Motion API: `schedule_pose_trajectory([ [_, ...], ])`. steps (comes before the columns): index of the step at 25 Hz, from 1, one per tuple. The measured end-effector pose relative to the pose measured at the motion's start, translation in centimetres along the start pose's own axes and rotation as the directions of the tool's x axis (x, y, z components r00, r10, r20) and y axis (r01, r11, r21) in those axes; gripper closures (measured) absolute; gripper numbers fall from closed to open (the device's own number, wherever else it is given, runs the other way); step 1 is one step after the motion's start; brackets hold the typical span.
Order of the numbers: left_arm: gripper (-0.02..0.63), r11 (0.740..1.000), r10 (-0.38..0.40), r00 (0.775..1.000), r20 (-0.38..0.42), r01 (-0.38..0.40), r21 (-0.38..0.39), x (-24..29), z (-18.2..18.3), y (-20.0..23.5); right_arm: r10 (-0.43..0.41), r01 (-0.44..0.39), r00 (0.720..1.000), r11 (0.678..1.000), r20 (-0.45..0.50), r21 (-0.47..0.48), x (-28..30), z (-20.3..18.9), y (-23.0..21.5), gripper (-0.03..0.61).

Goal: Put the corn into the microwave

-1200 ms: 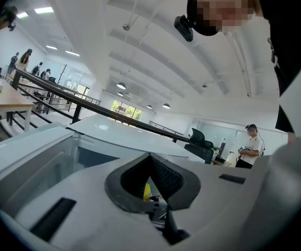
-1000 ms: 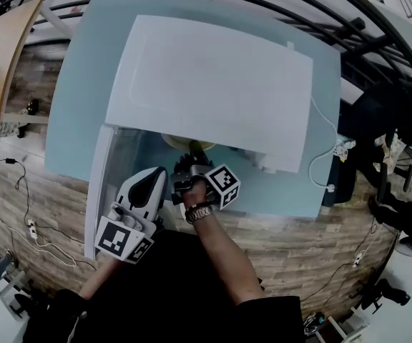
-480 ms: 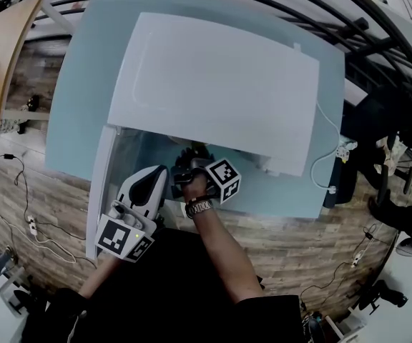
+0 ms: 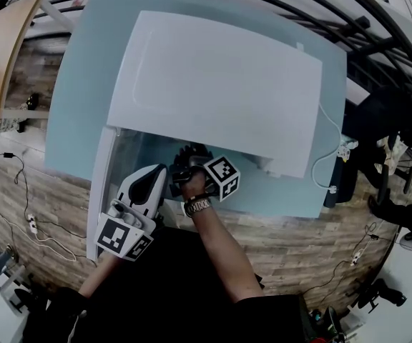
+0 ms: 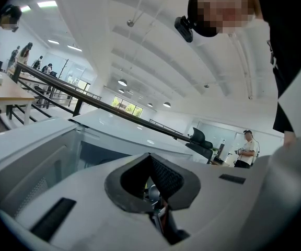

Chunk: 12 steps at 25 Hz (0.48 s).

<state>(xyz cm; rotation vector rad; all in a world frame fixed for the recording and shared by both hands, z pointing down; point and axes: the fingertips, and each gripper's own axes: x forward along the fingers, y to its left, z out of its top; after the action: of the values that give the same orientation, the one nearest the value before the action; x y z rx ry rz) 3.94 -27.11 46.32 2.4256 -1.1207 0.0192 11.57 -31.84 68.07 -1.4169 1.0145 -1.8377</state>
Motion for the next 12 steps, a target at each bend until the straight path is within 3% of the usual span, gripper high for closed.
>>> schedule_pose_trajectory([
  [7,0.612,1.000,0.003,1.000,-0.005,-0.003,-0.005,0.00,-0.39,0.09,-0.042,0.042,0.999,0.999,-0.030,-0.023,-0.02,-0.34,-0.23,0.549],
  [12,0.611,1.000,0.000,1.000,-0.009,0.000,-0.004,0.03,-0.55,-0.06,-0.048,0.047,0.998,0.999,-0.040,-0.017,-0.12,-0.48,-0.60,0.482],
])
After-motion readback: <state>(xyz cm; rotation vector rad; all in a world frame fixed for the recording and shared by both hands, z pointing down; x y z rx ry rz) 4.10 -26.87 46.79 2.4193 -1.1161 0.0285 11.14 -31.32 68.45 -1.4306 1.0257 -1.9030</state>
